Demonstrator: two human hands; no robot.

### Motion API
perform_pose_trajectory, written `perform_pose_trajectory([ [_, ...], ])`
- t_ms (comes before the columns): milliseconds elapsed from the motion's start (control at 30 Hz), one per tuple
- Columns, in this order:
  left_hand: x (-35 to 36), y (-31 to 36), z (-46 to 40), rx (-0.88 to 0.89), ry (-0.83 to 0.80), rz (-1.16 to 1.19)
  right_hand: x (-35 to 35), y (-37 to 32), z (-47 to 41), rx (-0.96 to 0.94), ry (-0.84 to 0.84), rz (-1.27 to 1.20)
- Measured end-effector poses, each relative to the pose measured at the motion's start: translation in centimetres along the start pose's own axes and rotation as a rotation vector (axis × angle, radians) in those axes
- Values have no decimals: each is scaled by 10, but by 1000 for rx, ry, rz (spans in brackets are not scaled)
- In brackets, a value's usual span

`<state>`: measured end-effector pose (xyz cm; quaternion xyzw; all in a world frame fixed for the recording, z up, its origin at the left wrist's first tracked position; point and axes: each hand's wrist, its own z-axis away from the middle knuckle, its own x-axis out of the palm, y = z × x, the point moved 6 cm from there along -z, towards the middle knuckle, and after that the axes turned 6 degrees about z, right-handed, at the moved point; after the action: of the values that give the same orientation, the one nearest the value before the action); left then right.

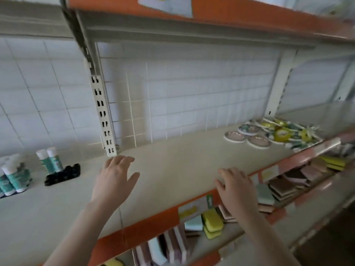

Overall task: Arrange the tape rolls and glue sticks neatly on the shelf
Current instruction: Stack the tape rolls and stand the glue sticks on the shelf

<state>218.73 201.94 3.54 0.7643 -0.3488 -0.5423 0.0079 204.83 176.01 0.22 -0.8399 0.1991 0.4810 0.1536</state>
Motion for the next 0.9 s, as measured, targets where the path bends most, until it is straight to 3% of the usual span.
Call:
perform_pose_trajectory([
  [467, 146, 265, -59, -4, 35, 150, 4, 276, -111, -115, 178, -67],
  [900, 242, 363, -164, 103, 4, 188, 56, 383, -233, -133, 188, -142],
])
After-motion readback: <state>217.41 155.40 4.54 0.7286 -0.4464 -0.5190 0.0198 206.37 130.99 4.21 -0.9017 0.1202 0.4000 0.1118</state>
